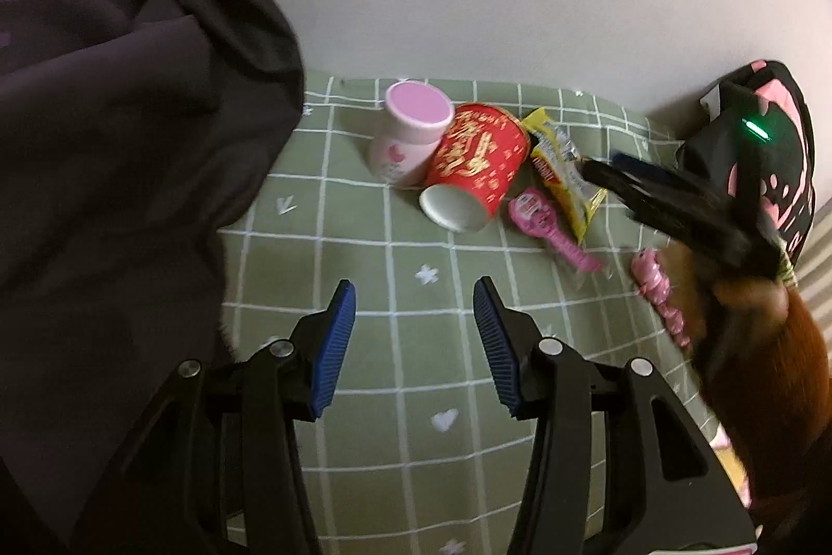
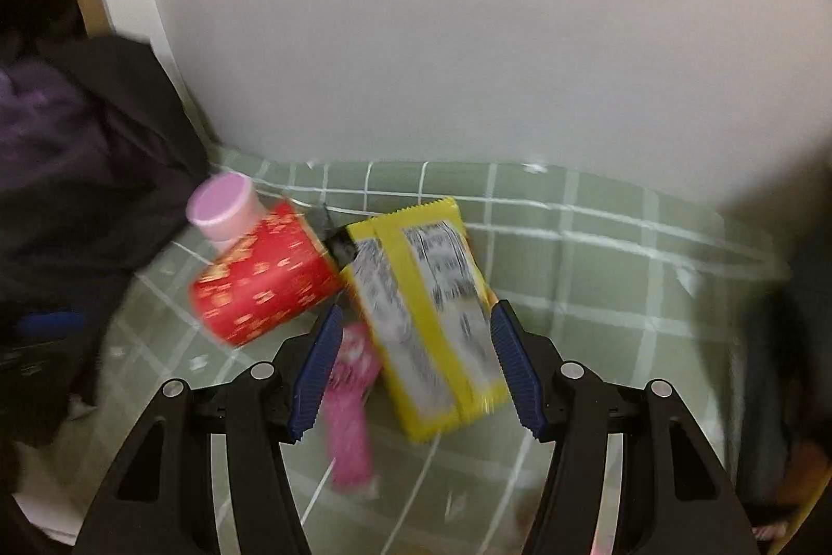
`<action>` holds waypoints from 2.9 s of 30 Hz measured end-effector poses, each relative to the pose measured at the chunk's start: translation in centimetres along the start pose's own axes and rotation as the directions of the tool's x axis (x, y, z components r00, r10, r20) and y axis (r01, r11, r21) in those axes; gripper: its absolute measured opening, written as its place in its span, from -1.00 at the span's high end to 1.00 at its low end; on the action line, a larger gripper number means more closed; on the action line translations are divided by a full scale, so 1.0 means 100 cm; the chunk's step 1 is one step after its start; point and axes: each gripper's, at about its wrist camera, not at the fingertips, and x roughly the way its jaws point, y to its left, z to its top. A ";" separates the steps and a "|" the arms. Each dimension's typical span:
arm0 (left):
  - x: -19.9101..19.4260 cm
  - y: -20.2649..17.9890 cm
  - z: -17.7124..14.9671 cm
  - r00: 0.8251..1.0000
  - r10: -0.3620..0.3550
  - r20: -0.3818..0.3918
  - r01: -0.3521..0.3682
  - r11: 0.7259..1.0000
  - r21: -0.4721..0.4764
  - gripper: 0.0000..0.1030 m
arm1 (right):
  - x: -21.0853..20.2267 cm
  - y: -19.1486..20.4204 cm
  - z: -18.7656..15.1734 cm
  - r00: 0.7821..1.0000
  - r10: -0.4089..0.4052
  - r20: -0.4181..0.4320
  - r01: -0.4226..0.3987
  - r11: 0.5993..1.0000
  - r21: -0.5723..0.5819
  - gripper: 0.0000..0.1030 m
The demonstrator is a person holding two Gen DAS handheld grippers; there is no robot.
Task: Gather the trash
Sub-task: 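Reach the left tool to the red-gold paper cup while the right tool reaches the yellow packet, then close the left tool on the red cup while the right tool grasps a small dark wrapper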
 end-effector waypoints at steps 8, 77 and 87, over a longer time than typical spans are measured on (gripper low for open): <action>-0.005 0.034 -0.006 1.000 0.030 -0.006 -0.030 0.998 -0.054 0.13 | 0.057 0.000 0.022 0.993 0.074 -0.091 -0.076 0.997 -0.019 0.04; 0.054 -0.007 0.039 0.998 -0.006 -0.055 0.013 0.992 0.128 -0.10 | -0.051 0.005 -0.023 0.979 0.204 -0.002 -0.203 0.975 0.087 0.71; 0.075 -0.043 0.033 0.995 0.022 -0.099 0.004 0.966 0.258 -0.10 | -0.095 -0.018 -0.065 0.989 0.144 0.021 -0.145 0.978 0.148 0.71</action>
